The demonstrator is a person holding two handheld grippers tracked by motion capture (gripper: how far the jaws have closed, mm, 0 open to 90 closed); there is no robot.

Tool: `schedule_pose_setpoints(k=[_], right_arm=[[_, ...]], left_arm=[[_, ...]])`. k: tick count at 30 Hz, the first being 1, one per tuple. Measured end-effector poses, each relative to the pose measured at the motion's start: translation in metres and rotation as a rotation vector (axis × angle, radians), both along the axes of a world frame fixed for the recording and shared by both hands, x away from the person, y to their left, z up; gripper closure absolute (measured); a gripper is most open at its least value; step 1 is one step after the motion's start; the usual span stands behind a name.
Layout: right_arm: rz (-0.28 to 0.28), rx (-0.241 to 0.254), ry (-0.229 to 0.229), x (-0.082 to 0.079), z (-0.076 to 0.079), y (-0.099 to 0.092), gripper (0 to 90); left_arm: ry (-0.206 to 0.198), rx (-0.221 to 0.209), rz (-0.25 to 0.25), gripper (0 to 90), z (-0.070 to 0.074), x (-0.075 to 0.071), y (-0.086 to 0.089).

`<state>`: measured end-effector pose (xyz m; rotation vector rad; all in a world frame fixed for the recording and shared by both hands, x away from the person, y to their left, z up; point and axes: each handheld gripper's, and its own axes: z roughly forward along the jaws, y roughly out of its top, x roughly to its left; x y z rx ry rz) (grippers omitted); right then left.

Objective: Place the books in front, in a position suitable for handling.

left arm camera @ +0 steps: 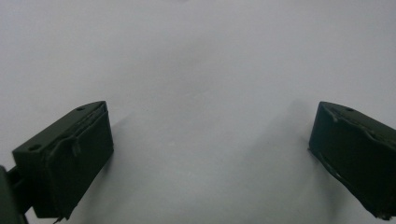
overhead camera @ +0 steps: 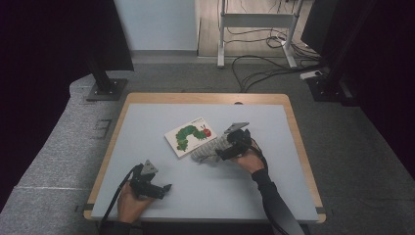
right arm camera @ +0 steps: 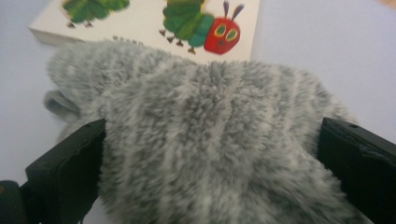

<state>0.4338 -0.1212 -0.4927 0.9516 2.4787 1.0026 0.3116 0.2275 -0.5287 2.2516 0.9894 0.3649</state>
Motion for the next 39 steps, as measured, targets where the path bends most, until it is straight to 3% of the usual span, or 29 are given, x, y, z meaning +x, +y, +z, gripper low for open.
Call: schedule_pose_setpoints(k=[5, 8, 11, 16, 20, 27, 39], right_arm=[[-0.004, -0.006, 0.031, 0.007, -0.012, 0.004, 2.9], [-0.008, 0.01, 0.078, 0.013, -0.021, 0.006, 10.6], [-0.013, 0.021, 0.097, 0.015, -0.025, 0.007, 15.6], [0.007, 0.051, 0.118, 0.013, -0.022, 0.002, 42.0], [0.012, 0.051, 0.119, 0.009, -0.02, 0.002, 51.9], [0.028, 0.028, 0.094, 0.002, -0.01, -0.001, 55.9], [0.01, 0.069, 0.069, -0.014, 0.017, -0.029, 56.1]], left_arm=[[0.0, 0.0, 0.0, 0.0, 0.0, 0.0, 0.0], [0.0, 0.0, 0.001, 0.0, 0.0, 0.0, 0.0], [0.0, 0.0, 0.001, 0.0, 0.0, 0.0, 0.0], [0.0, -0.001, 0.0, 0.0, 0.0, 0.0, 0.0], [0.0, 0.0, 0.0, 0.0, 0.0, 0.0, 0.0], [0.0, 0.0, 0.001, 0.0, 0.0, 0.0, 0.0], [0.0, 0.0, 0.0, 0.0, 0.0, 0.0, 0.0]])
